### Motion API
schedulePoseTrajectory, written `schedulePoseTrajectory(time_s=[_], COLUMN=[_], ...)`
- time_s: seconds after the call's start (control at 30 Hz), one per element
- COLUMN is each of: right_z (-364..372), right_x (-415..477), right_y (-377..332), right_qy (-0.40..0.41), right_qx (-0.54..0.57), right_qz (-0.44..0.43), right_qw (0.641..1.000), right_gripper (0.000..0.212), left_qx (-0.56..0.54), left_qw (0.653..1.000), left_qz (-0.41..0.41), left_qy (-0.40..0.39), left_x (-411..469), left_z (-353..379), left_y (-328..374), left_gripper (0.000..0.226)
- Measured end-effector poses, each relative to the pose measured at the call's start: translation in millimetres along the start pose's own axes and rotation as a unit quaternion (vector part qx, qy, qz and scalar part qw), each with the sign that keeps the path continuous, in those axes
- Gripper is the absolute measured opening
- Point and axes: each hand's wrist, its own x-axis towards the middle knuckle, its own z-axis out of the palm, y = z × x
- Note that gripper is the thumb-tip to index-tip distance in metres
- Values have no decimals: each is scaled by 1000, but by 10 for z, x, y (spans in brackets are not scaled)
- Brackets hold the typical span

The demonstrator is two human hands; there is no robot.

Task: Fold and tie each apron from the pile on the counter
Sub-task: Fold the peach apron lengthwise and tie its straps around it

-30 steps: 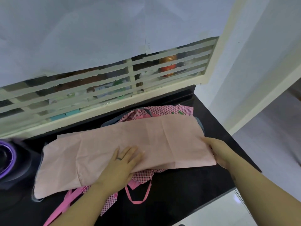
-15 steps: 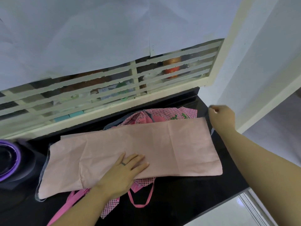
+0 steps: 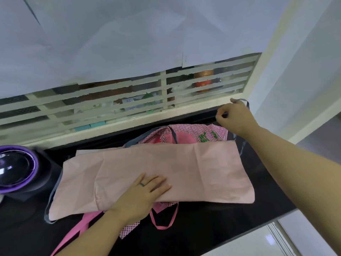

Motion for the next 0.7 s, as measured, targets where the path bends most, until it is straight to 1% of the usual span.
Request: schedulePoseTrajectory(time_s=[0.07,0.1,0.17,0.2,0.23,0.3,0.37,0.4,0.47,0.5,0.53,0.57,0.63,0.67,0.7], right_z=[-35,-79,-228,-326,-407,-494,-451,-403,-307,-253,-192,-94,165,325,481], right_x=[-75,-107,-123,-97,-47,34,27,-16,-161,-259,-409,-573,-1010,-1236,-1410], right_y=[4,-2,-61,-114,-154,-246,-312,-341,-389,-412,-471,-525,-670,-720,-730], right_qy=[-10,-2,28,34,15,-67,-111,-113,-116,-131,-164,-213,-324,-352,-355], right_qx=[-73,-96,-126,-117,-82,-42,-57,-64,-57,-42,-34,-34,-58,-88,-121], right_qz=[20,21,-14,-33,-34,-23,-31,-33,-29,-23,-20,-24,-25,-35,-55], right_qw=[997,995,992,992,996,997,992,991,991,990,986,976,944,931,926], right_gripper=[17,16,19,21,20,11,17,19,16,14,14,20,58,73,78], left_qx=[-2,-3,2,7,6,7,7,7,6,-9,-38,-65,-93,-111,-131], left_qw=[1000,1000,1000,1000,1000,999,999,999,999,998,996,993,992,991,990], left_qz=[-3,-6,-7,-5,2,13,12,11,-13,-14,-21,-32,-41,-45,-51], left_qy=[18,23,12,2,-10,-37,-50,-49,-41,-52,-78,-89,-73,-56,-33], left_x=[-30,-43,-79,-94,-104,-110,-109,-108,-77,-46,-28,-5,49,63,73], left_z=[-28,-53,-87,-104,-117,-109,-99,-105,-128,-138,-151,-168,-238,-279,-349], left_y=[3,-4,-23,-23,-18,1,44,79,127,132,139,145,142,131,120], left_gripper=[76,76,79,78,76,67,57,56,59,65,72,78,83,83,83])
